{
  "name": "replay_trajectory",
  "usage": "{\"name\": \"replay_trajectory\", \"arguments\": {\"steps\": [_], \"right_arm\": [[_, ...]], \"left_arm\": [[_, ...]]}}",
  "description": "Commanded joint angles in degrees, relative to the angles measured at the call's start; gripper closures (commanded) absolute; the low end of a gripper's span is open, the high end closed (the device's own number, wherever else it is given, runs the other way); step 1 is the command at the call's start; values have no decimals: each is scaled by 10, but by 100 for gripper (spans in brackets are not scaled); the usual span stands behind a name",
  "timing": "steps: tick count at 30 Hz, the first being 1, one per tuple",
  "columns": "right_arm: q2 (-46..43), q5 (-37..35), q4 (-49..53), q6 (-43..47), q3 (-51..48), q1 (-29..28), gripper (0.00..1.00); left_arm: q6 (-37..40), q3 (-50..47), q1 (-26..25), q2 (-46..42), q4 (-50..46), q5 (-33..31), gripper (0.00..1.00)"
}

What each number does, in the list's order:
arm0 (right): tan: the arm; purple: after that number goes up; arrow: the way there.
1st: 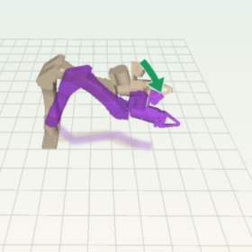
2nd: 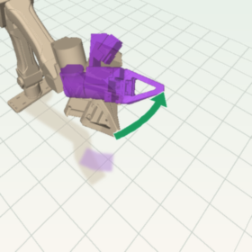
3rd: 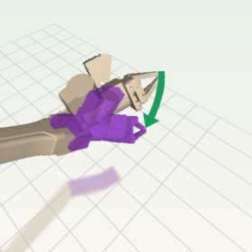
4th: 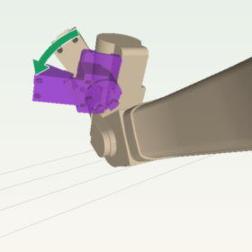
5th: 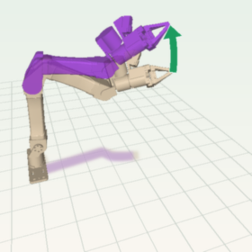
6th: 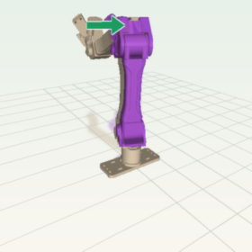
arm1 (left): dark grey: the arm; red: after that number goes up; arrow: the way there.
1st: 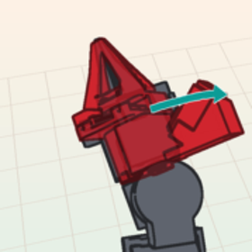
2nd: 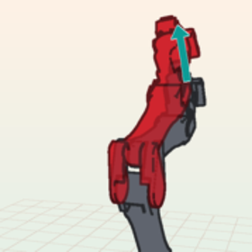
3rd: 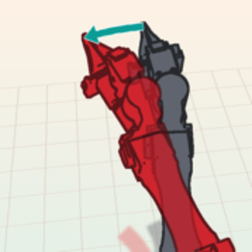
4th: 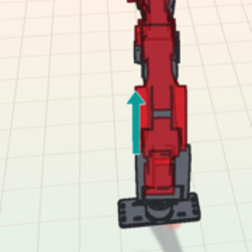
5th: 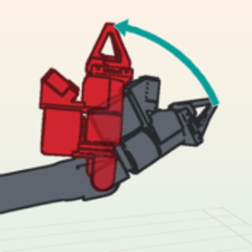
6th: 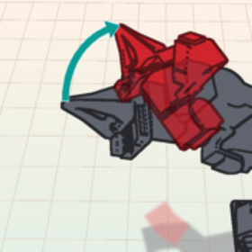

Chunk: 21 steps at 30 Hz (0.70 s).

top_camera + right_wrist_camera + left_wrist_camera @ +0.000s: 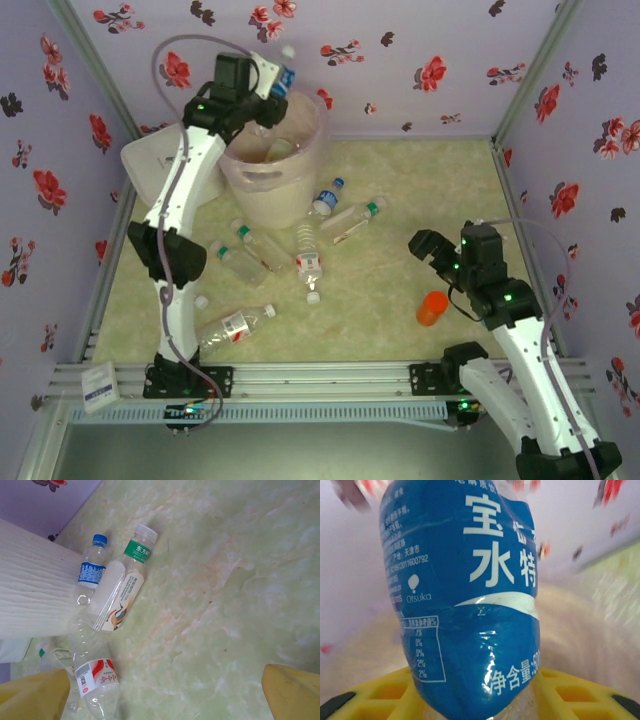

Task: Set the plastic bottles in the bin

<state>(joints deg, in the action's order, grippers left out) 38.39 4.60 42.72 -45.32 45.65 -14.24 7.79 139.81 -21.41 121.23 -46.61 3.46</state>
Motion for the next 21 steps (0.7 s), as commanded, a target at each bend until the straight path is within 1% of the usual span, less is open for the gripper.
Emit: {"name": "replay_trajectory", "arguments": {"steps": [1, 5, 8, 9, 11, 12, 13, 14, 16, 17, 21], "right_arm": [[-10, -23, 34, 22, 23, 2, 1], [-4, -21, 36, 27, 26, 2, 1], [1, -17, 31, 28, 24, 3, 1], [2, -15, 30, 28, 24, 3, 1], [4, -11, 29, 27, 25, 3, 1], [4, -11, 31, 27, 25, 3, 1], [4, -11, 33, 27, 25, 3, 1], [4, -14, 37, 27, 26, 3, 1], [5, -18, 43, 27, 26, 3, 1], [6, -20, 44, 27, 26, 3, 1], [26, -30, 48, 21, 29, 4, 0]], "left_arm": [[44, -13, 0, -5, -76, 10, 100], [45, -107, 3, -29, -34, 11, 100], [37, -168, 11, -40, 5, 27, 100], [36, -179, 14, -39, 13, 37, 90], [36, -197, 20, -37, 30, 55, 49], [36, -202, 22, -36, 36, 61, 34], [36, -207, 22, -37, 40, 64, 21], [35, -209, 22, -38, 43, 68, 14], [34, -216, 22, -48, 53, 77, 4], [34, -217, 22, -52, 57, 79, 0], [38, -201, 22, -69, 50, 79, 0]]}}
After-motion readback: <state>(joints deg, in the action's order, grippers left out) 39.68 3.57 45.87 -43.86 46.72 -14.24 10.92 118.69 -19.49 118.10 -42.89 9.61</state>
